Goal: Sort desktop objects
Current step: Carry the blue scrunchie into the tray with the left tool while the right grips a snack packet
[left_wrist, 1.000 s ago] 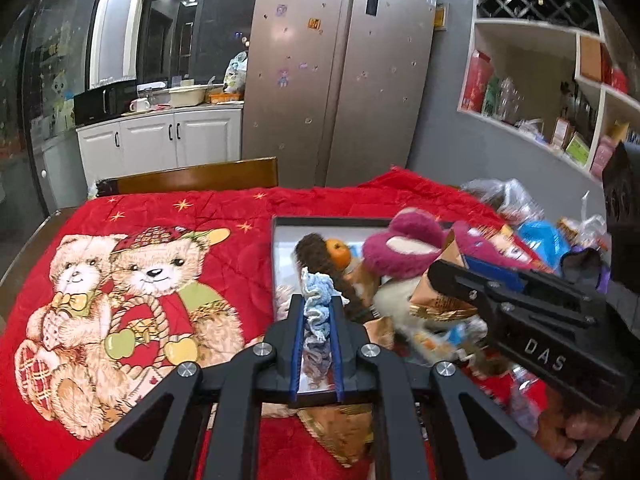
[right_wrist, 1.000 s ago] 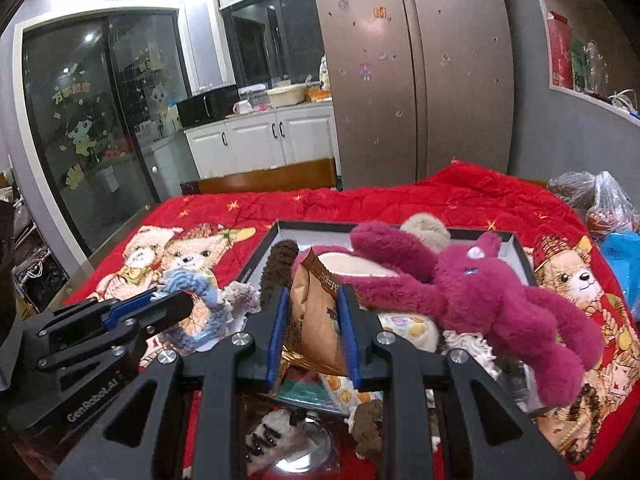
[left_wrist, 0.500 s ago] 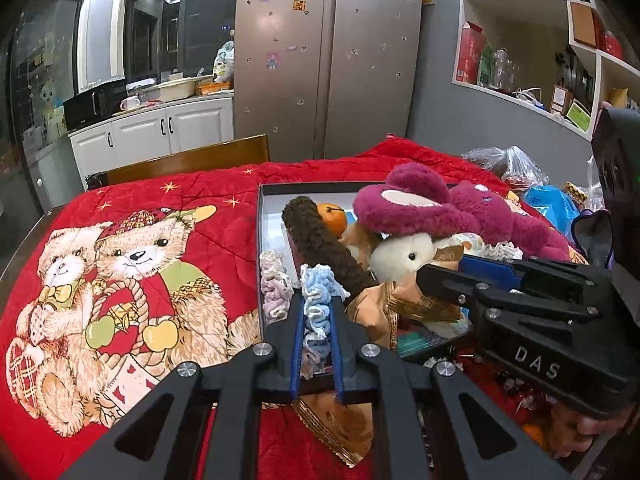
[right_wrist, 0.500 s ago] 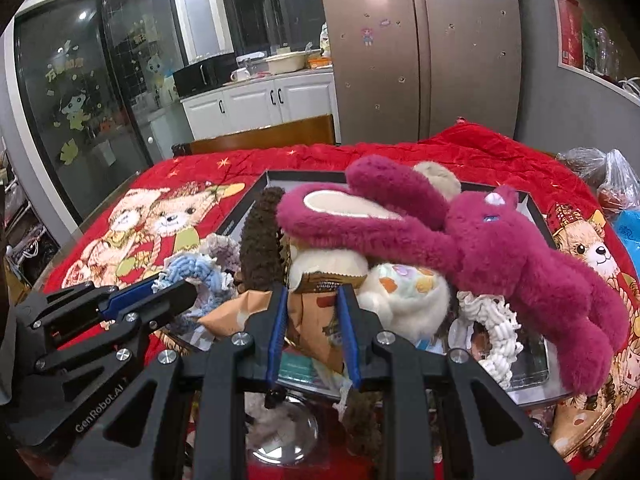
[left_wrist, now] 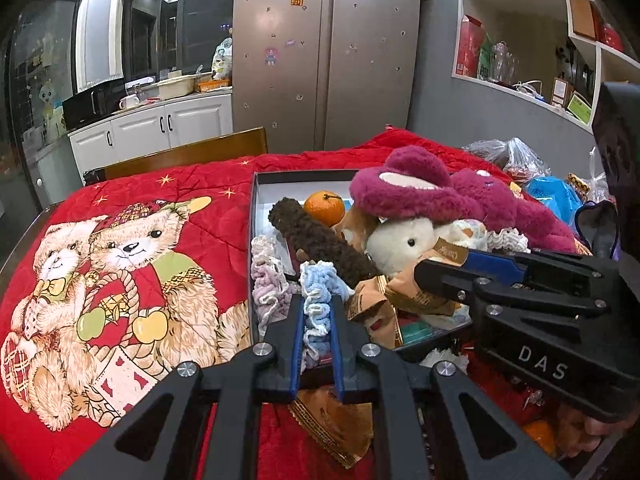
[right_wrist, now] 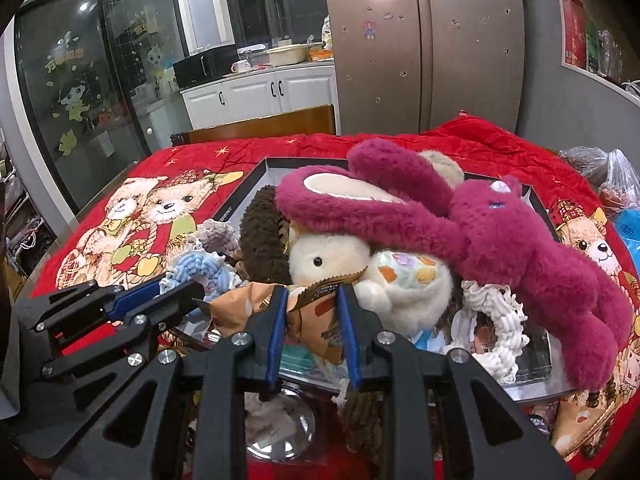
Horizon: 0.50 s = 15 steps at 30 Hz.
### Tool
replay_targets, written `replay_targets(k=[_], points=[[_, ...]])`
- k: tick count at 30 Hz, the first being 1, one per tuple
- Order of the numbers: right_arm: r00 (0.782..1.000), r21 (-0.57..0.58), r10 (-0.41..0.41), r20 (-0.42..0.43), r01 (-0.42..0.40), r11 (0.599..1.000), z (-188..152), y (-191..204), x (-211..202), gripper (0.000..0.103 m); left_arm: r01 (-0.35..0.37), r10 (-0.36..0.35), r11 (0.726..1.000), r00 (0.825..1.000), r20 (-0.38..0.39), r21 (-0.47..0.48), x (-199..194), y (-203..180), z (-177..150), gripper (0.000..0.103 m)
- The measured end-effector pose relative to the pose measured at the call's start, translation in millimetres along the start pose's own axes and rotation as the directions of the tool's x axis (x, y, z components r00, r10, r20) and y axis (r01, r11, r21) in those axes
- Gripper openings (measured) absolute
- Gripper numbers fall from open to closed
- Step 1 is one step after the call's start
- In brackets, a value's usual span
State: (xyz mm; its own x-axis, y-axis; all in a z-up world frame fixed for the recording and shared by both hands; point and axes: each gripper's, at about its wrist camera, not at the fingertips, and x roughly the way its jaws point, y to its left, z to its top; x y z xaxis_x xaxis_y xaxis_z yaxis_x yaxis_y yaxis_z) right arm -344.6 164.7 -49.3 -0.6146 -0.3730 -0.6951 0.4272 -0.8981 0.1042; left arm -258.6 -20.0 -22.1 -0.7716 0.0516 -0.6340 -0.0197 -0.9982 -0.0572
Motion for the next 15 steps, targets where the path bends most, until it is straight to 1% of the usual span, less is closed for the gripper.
replay_targets(k=[3,10,12,13,14,15], points=[[1.000,-0.004,-0.007,0.004,0.007,1.000,-0.4,1.1,-0.4,0.026,-0.013,0.013,1.000,1.000,0.004,0.013,-0.4,-2.3,-0.5,0.013],[1.000,-0.006,-0.005,0.005,0.005,1.000,0.4,3.5,-0.9,0.027,-0.012,0.011,1.000,1.000,0.006,0.008,0.2,-1.0,-0.7,0.014],[1.000,-0.003,-0.003,0.005,0.003,1.000,0.4,3.2,-0.8,0.029,-0.025,0.025,1.000,1.000,0.006,0.007,1.3,-0.5,-0.9,0.020],[1.000,0.000,-0.001,0.006,0.001,1.000,0.2,2.2,-0.8,0.029,-0.034,0.034,0.999,0.999,0.004,0.005,2.0,-0.1,-0.9,0.031],[1.000,0.004,0.006,0.003,-0.006,1.000,0.5,1.5,-0.5,0.034,-0.049,0.049,0.999,0.999,0.002,-0.001,2.5,0.5,-0.9,0.039],[1.000,0.012,0.018,-0.004,-0.018,1.000,0.0,-0.1,0.3,0.039,-0.042,0.042,0.999,0.999,0.002,-0.007,2.6,1.3,-1.1,0.040]])
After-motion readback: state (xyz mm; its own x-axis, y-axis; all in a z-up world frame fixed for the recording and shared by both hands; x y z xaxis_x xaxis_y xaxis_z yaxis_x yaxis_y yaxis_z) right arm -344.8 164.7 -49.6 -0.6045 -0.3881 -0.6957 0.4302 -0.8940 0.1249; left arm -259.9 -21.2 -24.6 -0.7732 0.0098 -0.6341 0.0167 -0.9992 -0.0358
